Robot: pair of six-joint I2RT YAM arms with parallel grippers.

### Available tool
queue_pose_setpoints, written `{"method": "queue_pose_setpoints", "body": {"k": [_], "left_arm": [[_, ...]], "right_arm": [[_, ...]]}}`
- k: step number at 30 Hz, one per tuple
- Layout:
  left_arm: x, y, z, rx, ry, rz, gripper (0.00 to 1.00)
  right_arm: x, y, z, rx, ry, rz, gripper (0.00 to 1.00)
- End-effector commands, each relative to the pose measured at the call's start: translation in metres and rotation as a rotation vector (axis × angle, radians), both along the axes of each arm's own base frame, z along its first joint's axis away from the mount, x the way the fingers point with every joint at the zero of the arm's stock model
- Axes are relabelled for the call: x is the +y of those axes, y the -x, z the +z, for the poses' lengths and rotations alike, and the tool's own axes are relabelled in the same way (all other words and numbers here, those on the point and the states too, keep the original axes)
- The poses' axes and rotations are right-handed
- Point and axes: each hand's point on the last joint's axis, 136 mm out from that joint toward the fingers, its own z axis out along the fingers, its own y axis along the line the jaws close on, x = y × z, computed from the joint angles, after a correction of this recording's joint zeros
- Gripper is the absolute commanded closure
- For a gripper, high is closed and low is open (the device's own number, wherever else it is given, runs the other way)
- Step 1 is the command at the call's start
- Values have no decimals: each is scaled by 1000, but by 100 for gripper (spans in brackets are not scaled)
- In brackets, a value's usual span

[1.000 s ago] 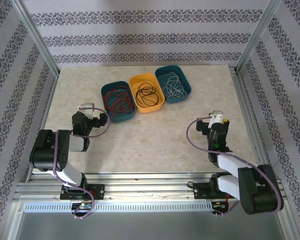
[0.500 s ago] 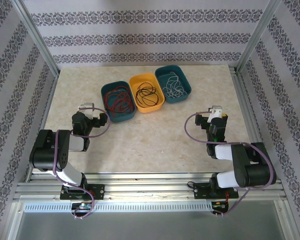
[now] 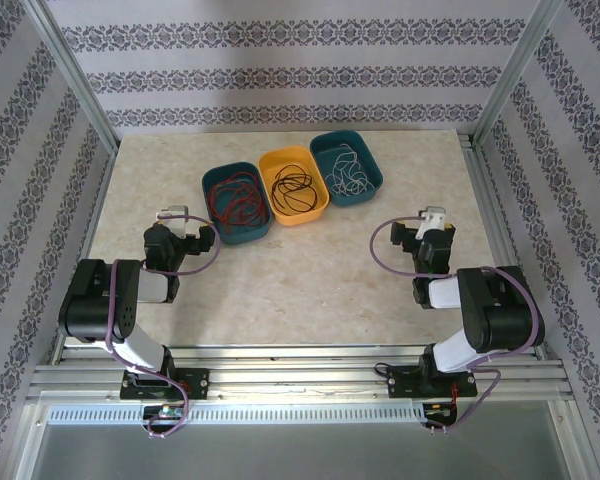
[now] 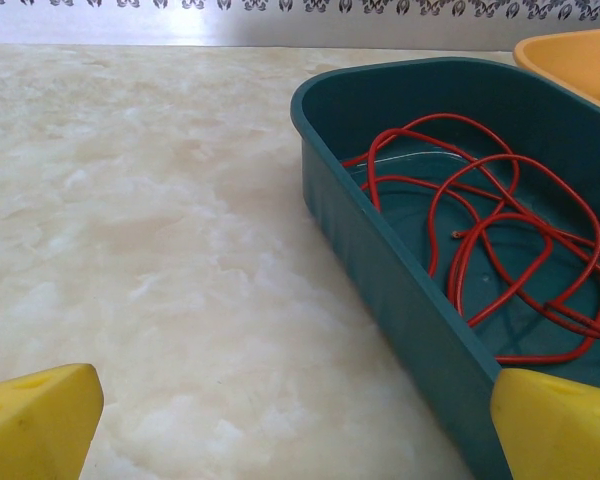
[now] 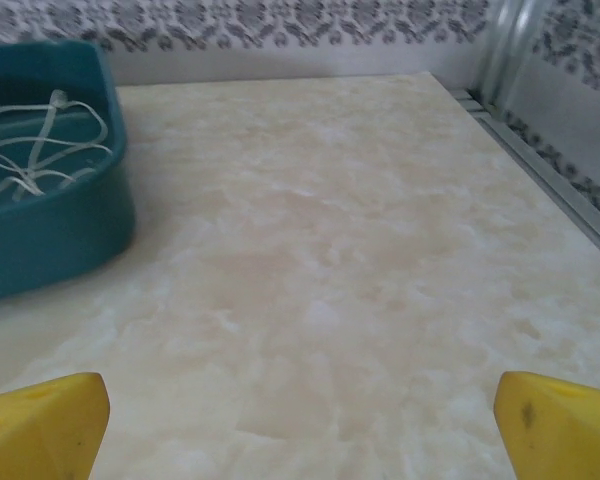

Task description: Untangle the cables

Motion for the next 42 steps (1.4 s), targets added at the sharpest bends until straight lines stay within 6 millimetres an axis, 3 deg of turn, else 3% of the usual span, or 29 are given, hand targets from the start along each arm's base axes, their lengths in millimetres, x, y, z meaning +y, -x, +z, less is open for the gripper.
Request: {"method": "queue_pose_setpoints", "body": {"k": [1, 7, 9, 13, 42], "left_arm": [[1, -1, 3, -5, -12, -4, 1], [1, 0, 2, -3, -11, -5, 1], [1, -1, 3, -4, -11, -4, 1], [1, -1, 2, -2, -12, -4, 1], [1, -1, 3, -3, -13, -5, 1]], "right_arm": [[22, -15, 10, -9, -30, 146, 2], [46, -8, 14, -42, -75, 347, 2], [43, -9, 13, -37, -73, 325, 2], [17, -11, 11, -31, -73, 158, 2], [18, -12, 11, -27, -66, 155, 2]]}}
